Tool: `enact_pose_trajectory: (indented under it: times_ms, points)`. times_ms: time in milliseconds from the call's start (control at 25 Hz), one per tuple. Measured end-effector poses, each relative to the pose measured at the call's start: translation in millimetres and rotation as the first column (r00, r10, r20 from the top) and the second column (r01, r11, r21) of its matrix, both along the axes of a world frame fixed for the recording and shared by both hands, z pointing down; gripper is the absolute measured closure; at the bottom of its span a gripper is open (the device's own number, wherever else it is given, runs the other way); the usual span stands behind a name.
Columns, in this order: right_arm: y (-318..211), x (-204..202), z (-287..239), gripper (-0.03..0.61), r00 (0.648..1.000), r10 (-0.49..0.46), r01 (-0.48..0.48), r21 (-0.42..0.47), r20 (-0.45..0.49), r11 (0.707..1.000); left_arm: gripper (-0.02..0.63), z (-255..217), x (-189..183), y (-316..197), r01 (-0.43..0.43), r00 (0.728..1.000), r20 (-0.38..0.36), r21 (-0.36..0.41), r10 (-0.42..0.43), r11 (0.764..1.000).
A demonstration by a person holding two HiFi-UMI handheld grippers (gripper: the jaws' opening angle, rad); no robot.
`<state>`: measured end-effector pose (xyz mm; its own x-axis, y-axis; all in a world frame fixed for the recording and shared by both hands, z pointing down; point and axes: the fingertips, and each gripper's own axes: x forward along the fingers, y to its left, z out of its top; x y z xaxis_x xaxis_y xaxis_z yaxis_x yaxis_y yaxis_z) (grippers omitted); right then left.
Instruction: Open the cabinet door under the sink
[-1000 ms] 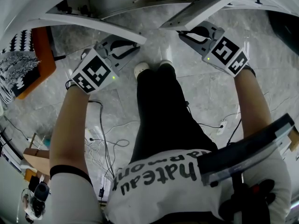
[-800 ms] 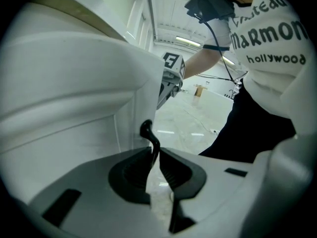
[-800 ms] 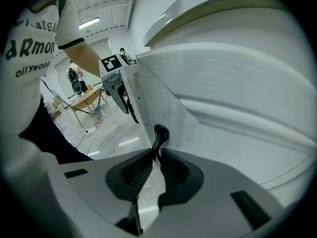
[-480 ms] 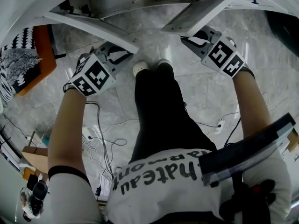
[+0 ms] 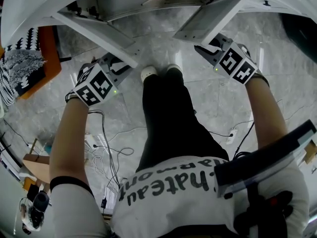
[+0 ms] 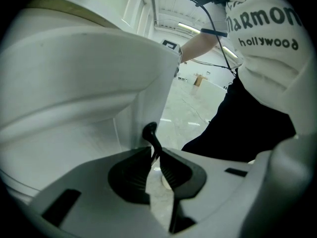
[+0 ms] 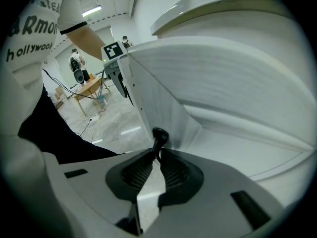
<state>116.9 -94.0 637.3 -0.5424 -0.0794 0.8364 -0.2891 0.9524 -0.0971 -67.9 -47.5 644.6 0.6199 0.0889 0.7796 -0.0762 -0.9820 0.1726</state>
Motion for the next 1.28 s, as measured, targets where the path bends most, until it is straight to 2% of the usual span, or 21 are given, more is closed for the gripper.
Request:
enact_pose_trajectory:
  times_ms: [360,880,1280]
  points:
    - [8,13,2,0.532,0.993,-0.077,0.078,0.009,-0.092,0.997,0.583,0,-15,12,-0.030,0.998,0.055,-0.003,0.030,1.000]
    - [25,37,3,0.532,0.977,-0.130,0.130,-0.011,-0.171,0.991,0.578,0,-34,24,0.008,0.994,0.113,-0.075,0.000,0.997]
    - [44,76,7,0.528,0.954,-0.190,0.178,-0.069,-0.233,0.982,0.575,-2,-46,29,-0.016,0.987,0.156,-0.095,0.031,0.995]
